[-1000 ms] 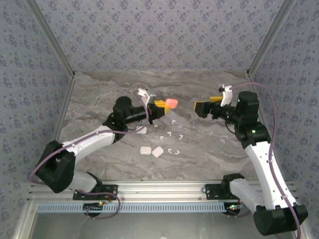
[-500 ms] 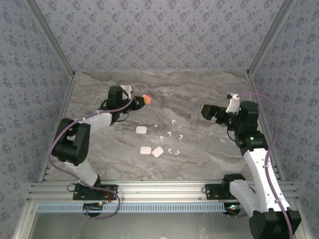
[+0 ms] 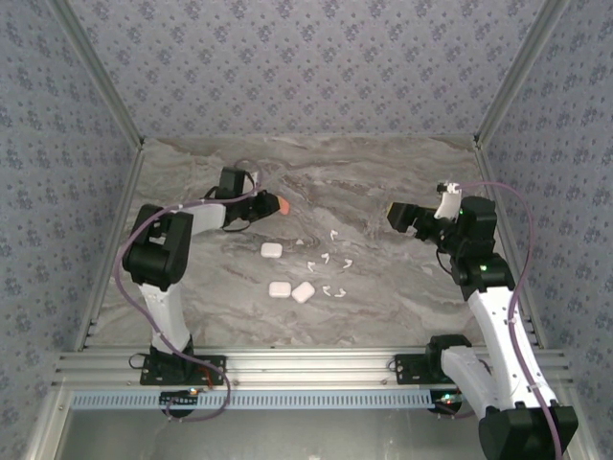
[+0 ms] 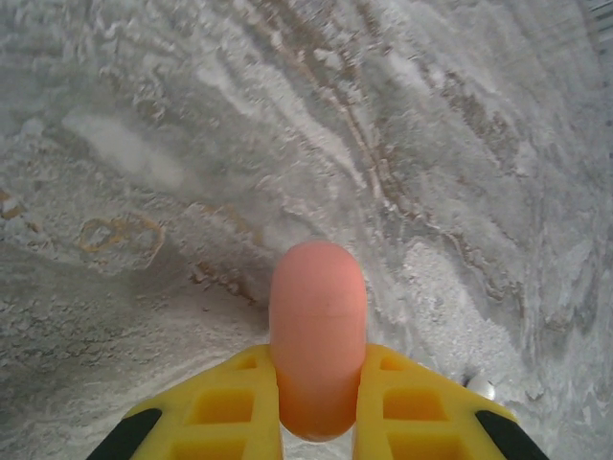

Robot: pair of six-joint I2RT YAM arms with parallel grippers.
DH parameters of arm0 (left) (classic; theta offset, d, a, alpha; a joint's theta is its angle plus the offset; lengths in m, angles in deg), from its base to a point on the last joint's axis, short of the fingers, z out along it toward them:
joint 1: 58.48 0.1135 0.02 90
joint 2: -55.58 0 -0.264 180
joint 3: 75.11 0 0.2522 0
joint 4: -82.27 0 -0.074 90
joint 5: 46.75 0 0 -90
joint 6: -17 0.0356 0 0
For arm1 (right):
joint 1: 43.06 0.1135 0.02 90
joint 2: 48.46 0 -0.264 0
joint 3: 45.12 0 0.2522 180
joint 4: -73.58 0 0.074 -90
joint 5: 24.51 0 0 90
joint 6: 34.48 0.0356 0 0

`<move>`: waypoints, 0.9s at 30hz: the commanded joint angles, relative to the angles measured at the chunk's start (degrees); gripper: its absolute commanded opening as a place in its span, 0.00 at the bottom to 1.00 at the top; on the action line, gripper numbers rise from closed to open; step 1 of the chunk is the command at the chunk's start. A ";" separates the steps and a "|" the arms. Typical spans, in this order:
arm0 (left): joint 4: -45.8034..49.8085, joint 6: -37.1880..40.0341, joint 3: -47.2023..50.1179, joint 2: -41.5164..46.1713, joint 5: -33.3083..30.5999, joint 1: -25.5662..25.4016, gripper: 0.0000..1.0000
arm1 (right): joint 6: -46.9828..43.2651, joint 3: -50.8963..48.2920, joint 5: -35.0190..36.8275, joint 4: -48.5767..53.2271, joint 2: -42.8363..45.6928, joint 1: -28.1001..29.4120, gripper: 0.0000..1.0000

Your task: Insert wireless bluetooth earbuds into charging case

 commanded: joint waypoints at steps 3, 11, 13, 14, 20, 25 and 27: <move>1.51 -1.83 -2.34 -2.05 1.16 0.10 0.12 | 0.36 -0.70 0.31 1.01 1.12 -0.46 1.00; 0.62 -2.30 -1.76 -1.70 -0.03 0.10 0.39 | -0.97 -0.39 0.10 2.55 0.98 -0.42 1.00; 0.50 -2.35 -1.68 -1.49 0.05 0.08 0.47 | -1.37 -0.03 0.10 3.14 0.64 -0.48 1.00; 0.50 -2.29 -1.54 -1.32 0.03 0.05 0.50 | -1.55 0.10 0.15 3.38 0.47 -0.46 1.00; 0.42 -0.51 -0.83 0.80 -0.31 0.10 0.80 | -0.69 0.20 0.72 2.22 0.04 -0.62 1.00; 0.08 0.65 0.82 4.41 -1.22 0.01 0.99 | 1.61 -1.04 0.11 -2.34 -1.23 -0.51 1.00; 0.48 1.57 1.86 6.86 -2.50 0.01 0.99 | 0.74 -0.28 -0.31 -1.63 -2.40 -0.31 1.00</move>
